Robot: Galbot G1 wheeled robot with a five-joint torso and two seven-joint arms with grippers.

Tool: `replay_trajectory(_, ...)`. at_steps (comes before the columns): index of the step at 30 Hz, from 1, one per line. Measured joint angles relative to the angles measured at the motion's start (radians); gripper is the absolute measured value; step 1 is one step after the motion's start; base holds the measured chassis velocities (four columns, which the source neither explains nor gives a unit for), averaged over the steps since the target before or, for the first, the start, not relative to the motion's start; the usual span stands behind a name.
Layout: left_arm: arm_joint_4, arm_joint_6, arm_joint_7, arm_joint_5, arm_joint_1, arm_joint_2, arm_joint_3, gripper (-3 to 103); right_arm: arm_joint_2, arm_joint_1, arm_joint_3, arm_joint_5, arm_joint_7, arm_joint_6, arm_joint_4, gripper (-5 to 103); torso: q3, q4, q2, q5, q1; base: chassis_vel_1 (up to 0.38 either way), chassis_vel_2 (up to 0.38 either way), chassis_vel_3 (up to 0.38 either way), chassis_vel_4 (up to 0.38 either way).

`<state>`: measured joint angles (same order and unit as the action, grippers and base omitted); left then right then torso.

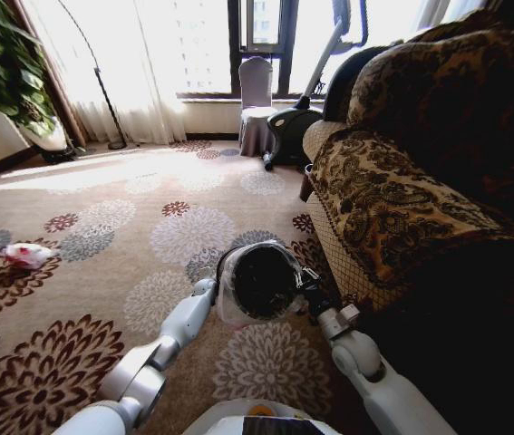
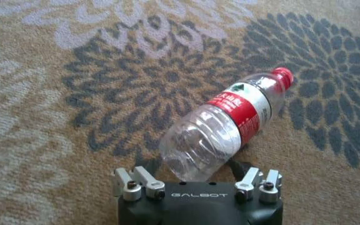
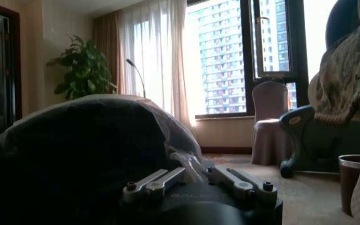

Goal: Pick up the trash from the ground and place it into the trash bin.

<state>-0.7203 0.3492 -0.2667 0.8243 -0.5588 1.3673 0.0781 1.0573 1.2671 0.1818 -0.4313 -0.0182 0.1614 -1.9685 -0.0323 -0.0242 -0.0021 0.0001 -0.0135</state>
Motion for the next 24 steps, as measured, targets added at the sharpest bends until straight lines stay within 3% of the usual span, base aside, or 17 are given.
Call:
replay_trajectory(4, -0.016, -0.019, 0.023, -0.04, -0.011, -0.021, -0.004, 77, -0.003, 0.003, 0.001, -0.002, 0.0, 0.0, 0.0, 0, 0.0, 0.0004, 0.0, -0.0001, 0.0, 0.0, 0.0, 0.0, 0.0)
replay_trajectory(12, -0.064, -0.064, 0.082, -0.156, -0.052, -0.08, -0.03, 54, 0.012, -0.001, -0.004, -0.004, 0.0, 0.001, 0.005, 0, 0.0, 0.0, 0.0, -0.0001, 0.0, 0.0, 0.0, 0.0, 0.0)
replay_trajectory(15, -0.161, -0.059, 0.076, -0.188, -0.11, -0.12, -0.06, 43, 0.013, -0.003, -0.003, -0.003, 0.0, 0.001, 0.006, 0, 0.0, 0.0003, 0.0, -0.0002, 0.0, 0.0, 0.0, 0.0, 0.0)
replay_trajectory(17, -0.191, -0.056, 0.079, -0.2, -0.128, -0.132, -0.068, 43, 0.013, -0.004, -0.003, -0.003, 0.0, 0.001, 0.006, 0, 0.0, 0.0003, 0.0, -0.0003, 0.0, 0.0, 0.0, 0.0, 0.0)
replay_trajectory(19, -0.298, -0.071, 0.128, -0.287, -0.195, -0.189, -0.089, 54, 0.012, -0.011, -0.003, -0.003, 0.0, 0.002, 0.014, 0, 0.0, 0.0, 0.0, -0.0006, 0.0, 0.0, 0.0, 0.0, 0.0)
replay_trajectory(20, -0.298, -0.071, 0.128, -0.287, -0.195, -0.189, -0.089, 54, 0.012, -0.011, -0.003, -0.003, 0.0, 0.002, 0.014, 0, 0.0, 0.0, 0.0, -0.0006, 0.0, 0.0, 0.0, 0.0, 0.0)
replay_trajectory(23, -0.339, -0.194, 0.233, -0.517, -0.227, -0.269, -0.093, 71, 0.014, -0.028, -0.015, -0.004, 0.0, 0.002, 0.021, 0, 0.0, -0.0001, 0.0, -0.0006, 0.0, 0.0, 0.0, 0.0, 0.0)
replay_trajectory(24, -0.339, -0.194, 0.233, -0.517, -0.227, -0.269, -0.093, 71, 0.014, -0.028, -0.015, -0.004, 0.0, 0.002, 0.021, 0, 0.0, -0.0001, 0.0, -0.0006, 0.0, 0.0, 0.0, 0.0, 0.0)
